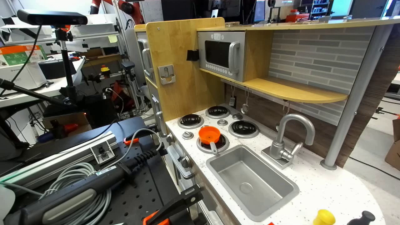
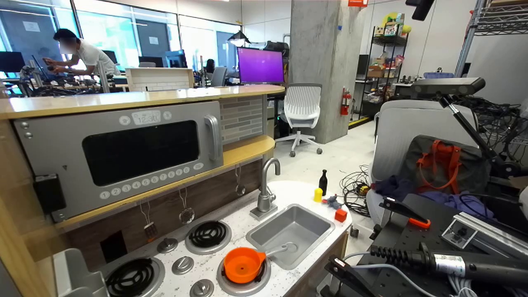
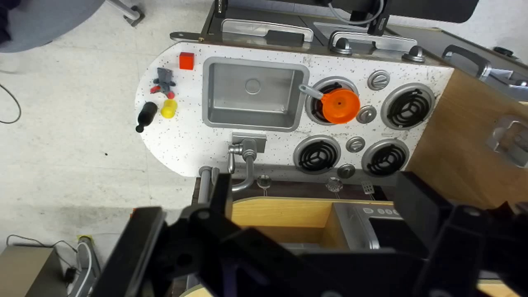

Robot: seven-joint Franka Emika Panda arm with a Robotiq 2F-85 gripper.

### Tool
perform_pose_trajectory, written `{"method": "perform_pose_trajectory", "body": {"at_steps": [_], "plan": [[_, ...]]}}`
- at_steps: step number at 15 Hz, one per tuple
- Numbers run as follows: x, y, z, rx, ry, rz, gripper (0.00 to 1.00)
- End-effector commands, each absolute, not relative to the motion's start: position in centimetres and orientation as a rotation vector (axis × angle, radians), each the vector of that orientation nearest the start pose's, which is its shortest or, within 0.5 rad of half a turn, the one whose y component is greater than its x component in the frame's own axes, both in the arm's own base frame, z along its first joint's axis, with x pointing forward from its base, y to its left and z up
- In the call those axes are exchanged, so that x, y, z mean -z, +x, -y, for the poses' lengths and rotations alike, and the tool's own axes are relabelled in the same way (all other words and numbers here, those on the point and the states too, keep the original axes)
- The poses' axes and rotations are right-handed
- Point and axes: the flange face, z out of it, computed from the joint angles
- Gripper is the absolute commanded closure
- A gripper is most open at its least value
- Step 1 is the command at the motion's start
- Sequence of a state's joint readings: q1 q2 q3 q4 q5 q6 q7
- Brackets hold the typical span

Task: Move the orange block closer to the yellow object

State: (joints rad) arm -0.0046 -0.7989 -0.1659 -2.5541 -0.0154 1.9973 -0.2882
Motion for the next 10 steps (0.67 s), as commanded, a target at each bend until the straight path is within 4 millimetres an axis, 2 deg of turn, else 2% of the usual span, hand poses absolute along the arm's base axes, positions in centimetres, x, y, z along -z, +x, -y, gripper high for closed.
{"method": "perform_pose_trajectory", "body": {"at_steps": [1, 5, 7, 10], "plan": [[-53.5, 33.7, 6.3, 0.366, -3.048, 0.257, 0.0], [-52.1, 35.6, 5.5, 0.288, -3.08, 0.272, 0.0], [-50.4, 37.4, 4.8, 0.21, -3.103, 0.277, 0.0], [-46.4, 41.5, 2.8, 0.209, -3.105, 0.363, 0.0]]}}
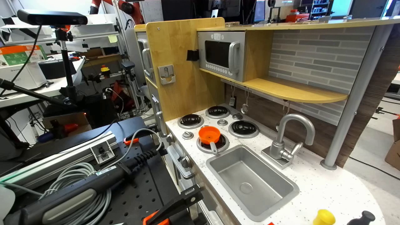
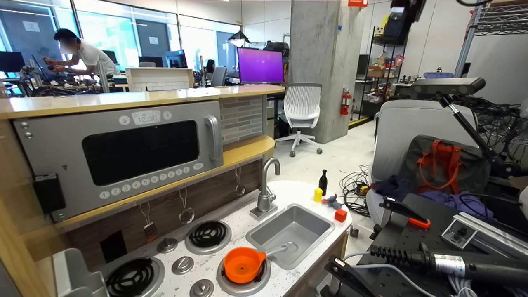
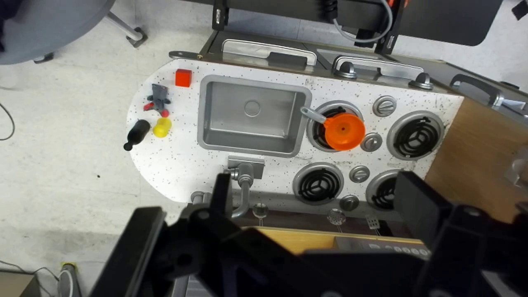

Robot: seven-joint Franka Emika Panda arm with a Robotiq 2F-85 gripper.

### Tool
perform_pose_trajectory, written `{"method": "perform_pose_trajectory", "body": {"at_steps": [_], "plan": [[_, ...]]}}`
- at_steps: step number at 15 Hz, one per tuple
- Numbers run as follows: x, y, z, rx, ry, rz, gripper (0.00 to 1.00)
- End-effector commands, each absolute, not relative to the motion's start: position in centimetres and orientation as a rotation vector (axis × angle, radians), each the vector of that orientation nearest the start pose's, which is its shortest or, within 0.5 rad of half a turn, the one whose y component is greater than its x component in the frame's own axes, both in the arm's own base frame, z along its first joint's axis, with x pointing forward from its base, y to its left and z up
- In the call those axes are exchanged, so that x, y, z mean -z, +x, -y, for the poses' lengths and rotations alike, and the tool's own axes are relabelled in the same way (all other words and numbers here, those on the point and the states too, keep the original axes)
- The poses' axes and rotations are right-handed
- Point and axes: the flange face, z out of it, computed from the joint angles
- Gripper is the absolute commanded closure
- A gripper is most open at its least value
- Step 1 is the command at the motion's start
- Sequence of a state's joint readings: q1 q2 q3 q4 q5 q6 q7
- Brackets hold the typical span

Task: Move the orange block closer to the yellow object

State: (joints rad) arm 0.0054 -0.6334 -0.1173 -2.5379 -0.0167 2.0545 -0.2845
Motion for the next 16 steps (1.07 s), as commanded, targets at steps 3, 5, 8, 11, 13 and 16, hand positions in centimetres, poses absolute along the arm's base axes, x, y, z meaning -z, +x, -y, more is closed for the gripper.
{"method": "perform_pose_trajectory", "body": {"at_steps": [3, 5, 8, 11, 13, 16], "plan": [[-40.4, 45.0, 1.5, 0.112, -3.103, 0.368, 0.0], [-36.0, 46.8, 1.0, 0.022, -3.098, 0.333, 0.0], [-29.5, 49.2, 0.6, -0.133, -3.089, 0.29, 0.0], [-23.1, 51.3, 0.5, -0.275, -3.077, 0.279, 0.0], [-18.9, 52.7, 0.8, -0.352, -3.092, 0.259, 0.0], [-13.3, 54.9, 2.2, -0.443, -3.126, 0.187, 0.0]]}}
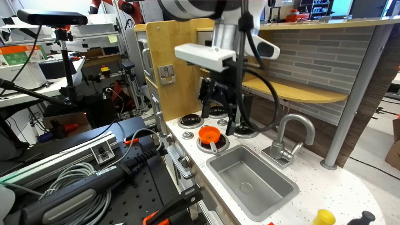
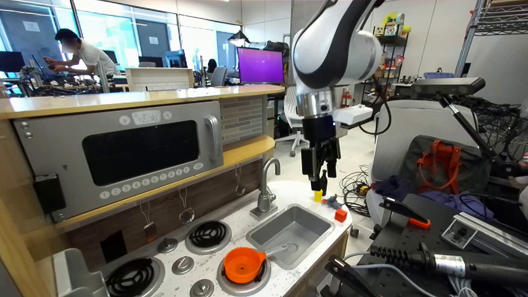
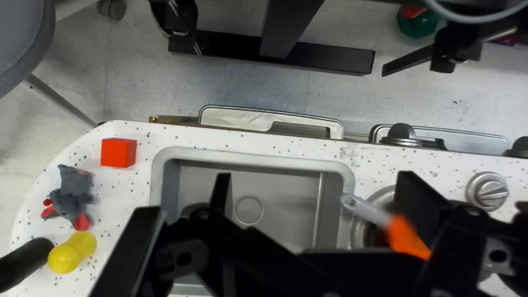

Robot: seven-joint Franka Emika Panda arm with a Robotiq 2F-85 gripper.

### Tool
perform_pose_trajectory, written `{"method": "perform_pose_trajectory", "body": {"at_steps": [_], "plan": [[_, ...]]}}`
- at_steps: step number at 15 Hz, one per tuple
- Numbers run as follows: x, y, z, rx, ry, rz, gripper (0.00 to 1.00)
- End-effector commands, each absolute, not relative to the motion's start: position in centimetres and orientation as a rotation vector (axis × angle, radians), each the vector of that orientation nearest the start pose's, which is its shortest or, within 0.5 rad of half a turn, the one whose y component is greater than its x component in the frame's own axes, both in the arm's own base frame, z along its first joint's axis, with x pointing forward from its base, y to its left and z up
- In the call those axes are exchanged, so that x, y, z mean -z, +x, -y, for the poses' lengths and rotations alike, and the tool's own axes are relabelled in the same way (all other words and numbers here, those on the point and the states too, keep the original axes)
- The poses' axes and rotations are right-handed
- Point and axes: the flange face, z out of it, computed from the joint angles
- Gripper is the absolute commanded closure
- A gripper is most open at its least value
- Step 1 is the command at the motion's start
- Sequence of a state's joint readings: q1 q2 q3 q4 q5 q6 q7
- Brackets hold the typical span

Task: Move the orange block closer to the yellow object

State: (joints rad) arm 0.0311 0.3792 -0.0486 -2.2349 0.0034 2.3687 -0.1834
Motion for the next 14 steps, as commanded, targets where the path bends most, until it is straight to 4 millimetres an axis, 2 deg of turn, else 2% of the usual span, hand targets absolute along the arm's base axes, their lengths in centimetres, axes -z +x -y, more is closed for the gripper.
{"method": "perform_pose_trajectory", "body": {"at_steps": [1, 4, 7, 10, 14], "plan": [[-11.7, 55.5, 2.8, -0.473, -3.13, 0.15, 0.0], [-7.8, 56.8, 4.8, -0.539, -3.148, 0.044, 0.0], [-4.7, 57.4, 6.8, -0.597, -3.165, -0.054, 0.0], [-2.9, 57.7, 8.5, -0.604, -3.184, -0.124, 0.0], [-2.1, 57.9, 10.4, -0.627, -3.197, -0.163, 0.0]]}}
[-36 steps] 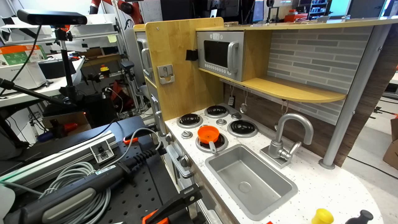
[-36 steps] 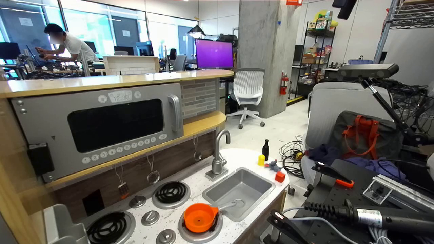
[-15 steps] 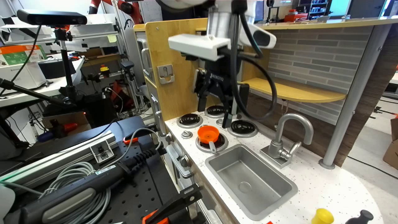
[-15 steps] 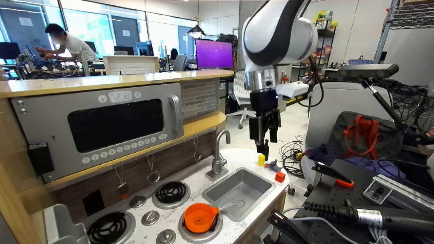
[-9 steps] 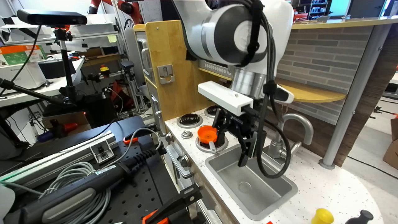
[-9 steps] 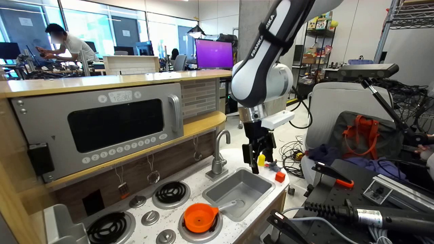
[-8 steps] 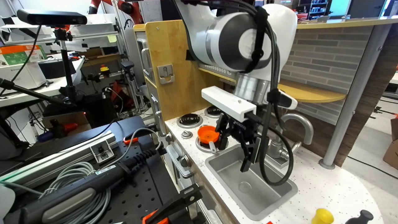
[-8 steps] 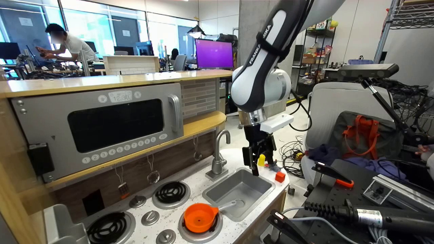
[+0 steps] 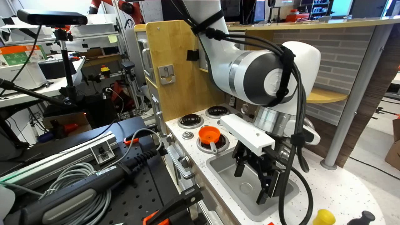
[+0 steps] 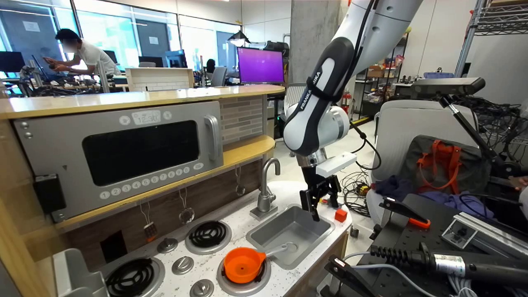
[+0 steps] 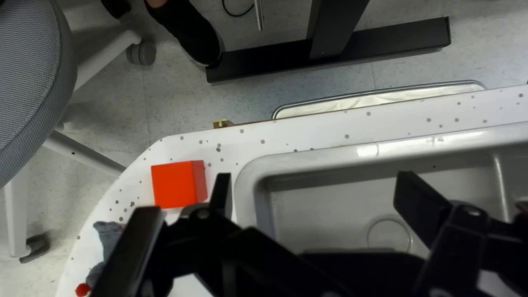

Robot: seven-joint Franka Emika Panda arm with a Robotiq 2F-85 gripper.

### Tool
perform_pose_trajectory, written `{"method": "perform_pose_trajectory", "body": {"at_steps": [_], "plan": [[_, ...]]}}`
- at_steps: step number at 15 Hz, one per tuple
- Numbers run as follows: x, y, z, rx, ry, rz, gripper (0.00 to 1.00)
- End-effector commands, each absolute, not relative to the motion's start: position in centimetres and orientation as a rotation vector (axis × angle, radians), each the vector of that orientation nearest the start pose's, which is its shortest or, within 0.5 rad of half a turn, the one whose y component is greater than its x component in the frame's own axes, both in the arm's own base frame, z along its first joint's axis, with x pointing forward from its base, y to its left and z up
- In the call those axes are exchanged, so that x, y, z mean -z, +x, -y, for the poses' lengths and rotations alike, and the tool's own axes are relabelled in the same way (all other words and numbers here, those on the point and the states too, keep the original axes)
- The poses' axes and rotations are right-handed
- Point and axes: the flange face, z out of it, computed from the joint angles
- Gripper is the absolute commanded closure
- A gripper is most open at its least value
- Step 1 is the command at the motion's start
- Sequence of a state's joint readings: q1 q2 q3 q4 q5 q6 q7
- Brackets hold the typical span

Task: Move the orange block closer to the yellow object

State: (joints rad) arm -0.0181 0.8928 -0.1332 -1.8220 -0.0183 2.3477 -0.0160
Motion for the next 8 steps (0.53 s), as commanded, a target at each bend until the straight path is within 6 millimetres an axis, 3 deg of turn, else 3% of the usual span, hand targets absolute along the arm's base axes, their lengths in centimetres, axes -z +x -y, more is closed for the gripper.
{"method": "perform_pose_trajectory", "body": {"at_steps": [1, 8], "plan": [[-1.8, 57.9, 10.8, -0.639, -3.193, -0.169, 0.0], [-1.4, 58.0, 13.4, -0.815, -3.228, -0.119, 0.0]]}}
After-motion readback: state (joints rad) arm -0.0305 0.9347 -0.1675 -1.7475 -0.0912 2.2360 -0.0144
